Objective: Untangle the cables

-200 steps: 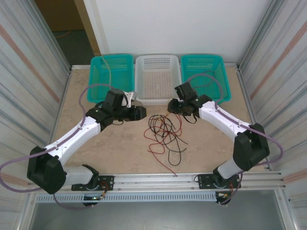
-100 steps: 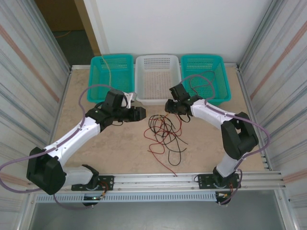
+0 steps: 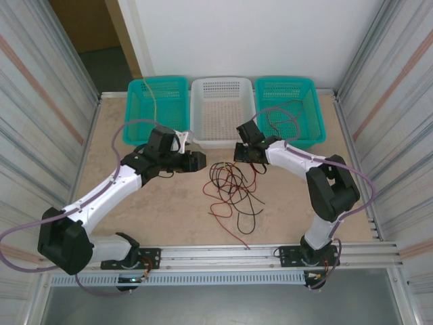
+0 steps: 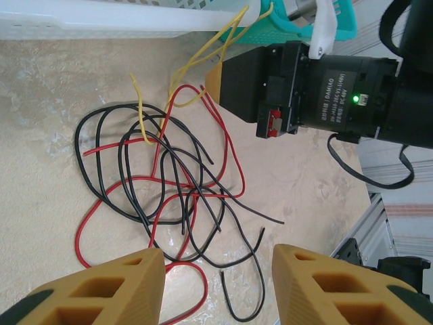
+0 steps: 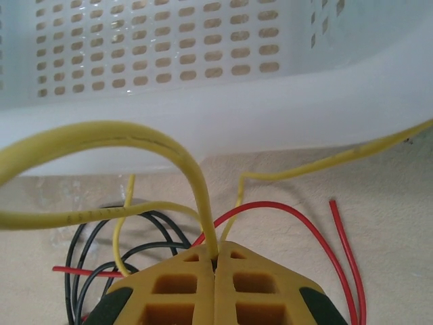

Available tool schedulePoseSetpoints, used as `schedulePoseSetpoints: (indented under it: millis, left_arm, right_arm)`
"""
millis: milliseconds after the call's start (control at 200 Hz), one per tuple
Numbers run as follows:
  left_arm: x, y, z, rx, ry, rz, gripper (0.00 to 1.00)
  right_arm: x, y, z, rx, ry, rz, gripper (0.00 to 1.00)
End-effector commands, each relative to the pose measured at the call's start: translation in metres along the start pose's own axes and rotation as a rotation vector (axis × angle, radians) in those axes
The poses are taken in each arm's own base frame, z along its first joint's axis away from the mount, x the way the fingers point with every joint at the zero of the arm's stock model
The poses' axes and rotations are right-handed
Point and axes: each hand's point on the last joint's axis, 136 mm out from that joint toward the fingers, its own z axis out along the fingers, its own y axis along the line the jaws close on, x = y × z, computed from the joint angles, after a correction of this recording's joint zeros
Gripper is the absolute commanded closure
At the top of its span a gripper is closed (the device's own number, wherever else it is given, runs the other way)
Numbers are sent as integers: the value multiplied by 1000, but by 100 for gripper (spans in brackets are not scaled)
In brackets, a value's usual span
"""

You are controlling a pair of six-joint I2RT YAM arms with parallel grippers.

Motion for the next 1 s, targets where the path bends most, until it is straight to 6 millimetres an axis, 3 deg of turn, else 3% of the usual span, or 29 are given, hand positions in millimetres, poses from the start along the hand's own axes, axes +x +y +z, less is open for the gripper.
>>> schedulePoseSetpoints:
  millis: [0, 245, 401, 536, 736, 992]
  left_arm:
    - [-12, -13, -5, 39, -19, 35, 54]
    - [-34, -42, -11, 173, -79, 7, 53]
    - [-47, -57, -16, 235, -116, -11, 50]
    - [-56, -66, -17, 280, -147, -6, 48]
    - [-68, -78, -22, 340, -201, 14, 43]
    - [-72, -58, 3, 266, -163, -4, 50]
  right_arm:
    - [-28, 24, -50, -25, -120, -81, 100]
    - [-48, 67, -166, -108, -332, -209, 100]
    - [-50, 77, -210, -153, -404, -241, 100]
    - [-50, 82, -225, -185, -419, -244, 100]
    - [-50, 89, -230, -201, -429, -249, 100]
    - [-45, 100, -235, -246, -425, -257, 100]
